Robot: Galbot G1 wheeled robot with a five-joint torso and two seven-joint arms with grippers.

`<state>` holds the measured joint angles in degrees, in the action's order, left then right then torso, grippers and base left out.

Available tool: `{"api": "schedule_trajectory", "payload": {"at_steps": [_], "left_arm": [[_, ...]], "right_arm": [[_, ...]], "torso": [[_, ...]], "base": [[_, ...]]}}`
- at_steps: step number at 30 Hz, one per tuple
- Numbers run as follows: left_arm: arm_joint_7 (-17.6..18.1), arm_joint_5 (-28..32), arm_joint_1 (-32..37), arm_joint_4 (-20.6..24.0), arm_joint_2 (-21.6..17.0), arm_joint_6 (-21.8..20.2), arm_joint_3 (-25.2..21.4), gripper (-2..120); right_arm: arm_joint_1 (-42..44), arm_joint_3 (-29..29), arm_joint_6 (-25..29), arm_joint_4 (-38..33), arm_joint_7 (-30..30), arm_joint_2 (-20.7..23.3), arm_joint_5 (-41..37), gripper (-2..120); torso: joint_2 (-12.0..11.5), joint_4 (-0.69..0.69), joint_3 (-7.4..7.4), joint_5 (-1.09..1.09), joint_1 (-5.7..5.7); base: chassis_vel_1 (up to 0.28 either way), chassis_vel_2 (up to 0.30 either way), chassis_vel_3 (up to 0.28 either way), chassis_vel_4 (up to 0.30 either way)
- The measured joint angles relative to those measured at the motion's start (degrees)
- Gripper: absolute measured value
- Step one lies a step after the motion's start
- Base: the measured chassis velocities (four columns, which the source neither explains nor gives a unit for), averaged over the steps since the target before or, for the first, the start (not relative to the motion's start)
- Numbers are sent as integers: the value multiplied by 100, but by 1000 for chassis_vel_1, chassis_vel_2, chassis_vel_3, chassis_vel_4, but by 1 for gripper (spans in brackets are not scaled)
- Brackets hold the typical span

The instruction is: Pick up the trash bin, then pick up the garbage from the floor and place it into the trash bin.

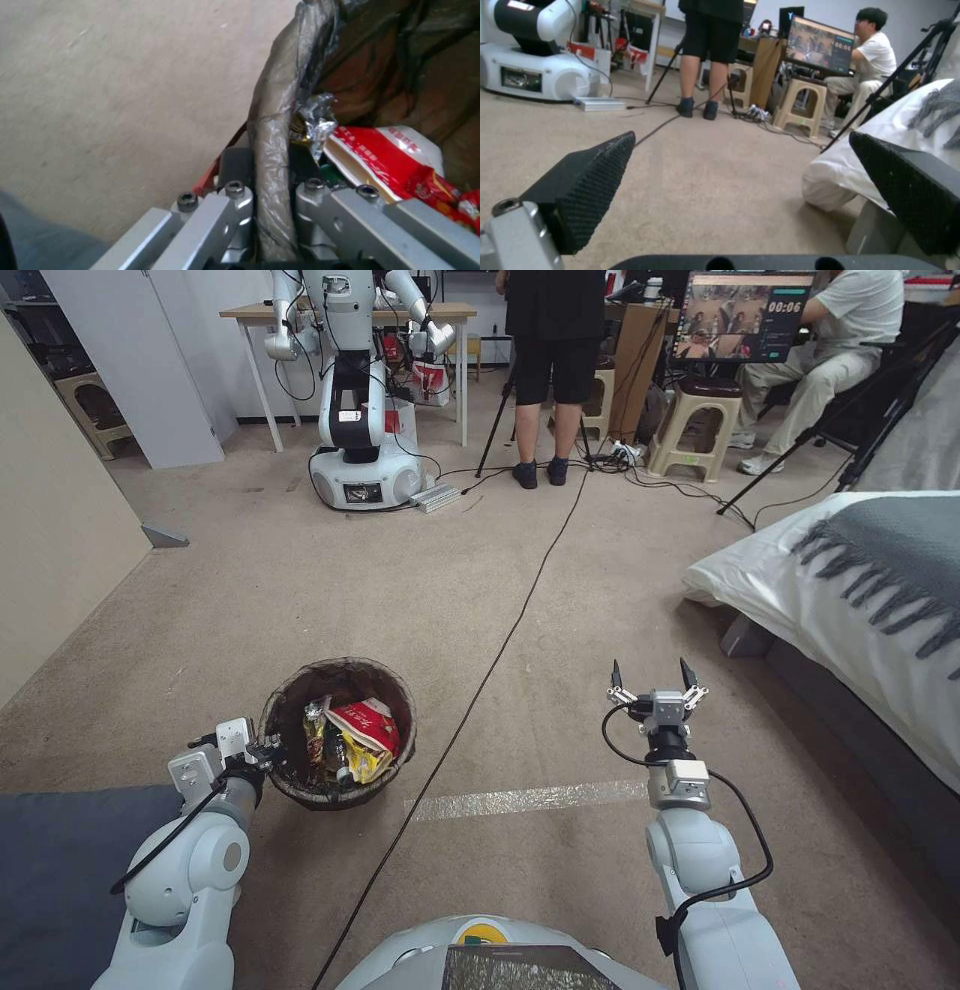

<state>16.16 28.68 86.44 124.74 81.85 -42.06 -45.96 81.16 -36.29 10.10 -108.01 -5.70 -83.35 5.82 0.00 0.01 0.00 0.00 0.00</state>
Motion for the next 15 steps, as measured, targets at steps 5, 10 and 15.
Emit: {"api": "schedule_trajectory", "payload": {"at_steps": [5, 10, 15], "left_arm": [[101, -66, -108, -467, -23, -5, 4, 4], [100, -74, -177, -662, -32, -1, 5, 4], [153, -22, -196, -836, -27, 14, 4, 4]], "right_arm": [[9, -4, 13, 3, 0, 0, 1, 100], [17, -6, 21, 12, -2, -19, 27, 100], [46, -1, 28, 13, -6, -35, 59, 100]], "torso": [[0, 0, 0, -1, 0], [0, -1, -1, 4, 0], [0, 1, -1, 6, 0]], "base": [[0, 0, 0, 0], [0, 0, 0, 0], [0, 0, 0, 0]]}}
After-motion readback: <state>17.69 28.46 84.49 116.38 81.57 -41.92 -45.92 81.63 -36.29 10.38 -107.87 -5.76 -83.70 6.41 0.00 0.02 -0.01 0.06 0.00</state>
